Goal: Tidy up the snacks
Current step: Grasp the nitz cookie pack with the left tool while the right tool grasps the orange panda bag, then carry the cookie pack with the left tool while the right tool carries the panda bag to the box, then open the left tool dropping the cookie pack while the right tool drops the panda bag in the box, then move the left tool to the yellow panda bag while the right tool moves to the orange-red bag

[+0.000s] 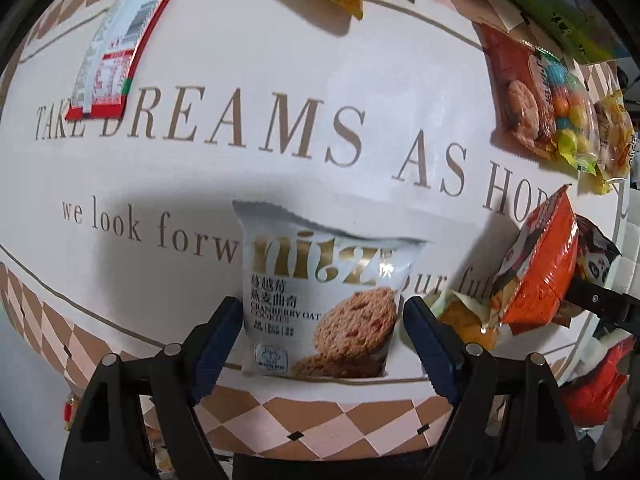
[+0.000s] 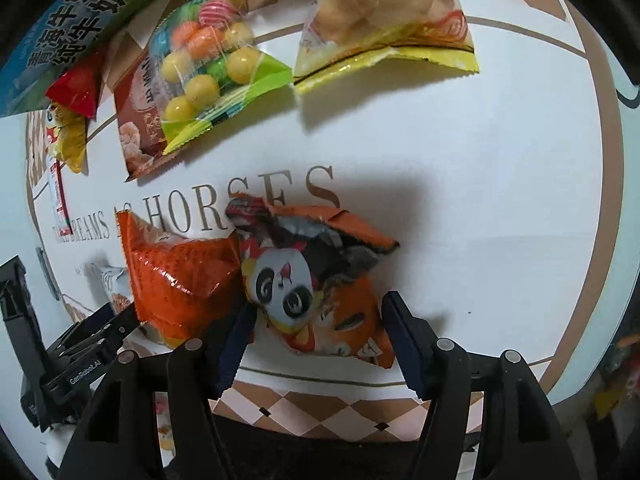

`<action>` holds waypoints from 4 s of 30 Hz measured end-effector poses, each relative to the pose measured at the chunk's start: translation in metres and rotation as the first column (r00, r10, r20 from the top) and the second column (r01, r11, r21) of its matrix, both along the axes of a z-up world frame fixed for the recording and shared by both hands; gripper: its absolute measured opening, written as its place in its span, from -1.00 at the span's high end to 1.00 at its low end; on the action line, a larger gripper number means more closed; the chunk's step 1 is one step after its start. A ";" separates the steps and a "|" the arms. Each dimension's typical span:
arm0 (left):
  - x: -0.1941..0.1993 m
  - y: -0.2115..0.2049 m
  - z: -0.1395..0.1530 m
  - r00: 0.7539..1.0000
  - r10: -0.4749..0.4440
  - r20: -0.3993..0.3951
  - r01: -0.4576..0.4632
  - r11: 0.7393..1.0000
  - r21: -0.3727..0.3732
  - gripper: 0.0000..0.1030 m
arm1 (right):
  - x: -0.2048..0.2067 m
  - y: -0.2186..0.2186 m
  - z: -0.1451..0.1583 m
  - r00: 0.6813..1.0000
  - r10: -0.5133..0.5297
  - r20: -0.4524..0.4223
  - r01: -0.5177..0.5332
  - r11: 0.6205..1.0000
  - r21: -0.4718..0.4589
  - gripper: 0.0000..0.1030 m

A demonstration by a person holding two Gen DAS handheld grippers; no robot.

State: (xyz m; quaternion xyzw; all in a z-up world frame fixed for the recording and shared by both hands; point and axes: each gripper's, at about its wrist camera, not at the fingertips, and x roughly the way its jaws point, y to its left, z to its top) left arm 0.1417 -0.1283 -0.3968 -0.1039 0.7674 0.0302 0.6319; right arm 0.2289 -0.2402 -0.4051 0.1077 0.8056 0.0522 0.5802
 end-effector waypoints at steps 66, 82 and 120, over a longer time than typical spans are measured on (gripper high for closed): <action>0.309 0.082 0.119 0.979 -0.077 0.187 0.089 0.994 -0.058 -0.68 | 0.258 0.124 0.092 0.958 0.128 0.258 -0.122 0.992 -0.037 -0.82; 0.241 0.082 0.218 0.894 -0.078 0.441 0.087 0.996 0.001 -0.90 | 0.201 0.120 0.187 0.871 0.092 0.483 -0.091 0.996 -0.025 -0.89; -0.002 0.077 0.065 0.988 -0.067 0.141 0.050 0.991 0.121 -0.90 | 0.009 0.098 0.025 0.940 0.333 0.074 -0.329 0.943 -0.058 -0.66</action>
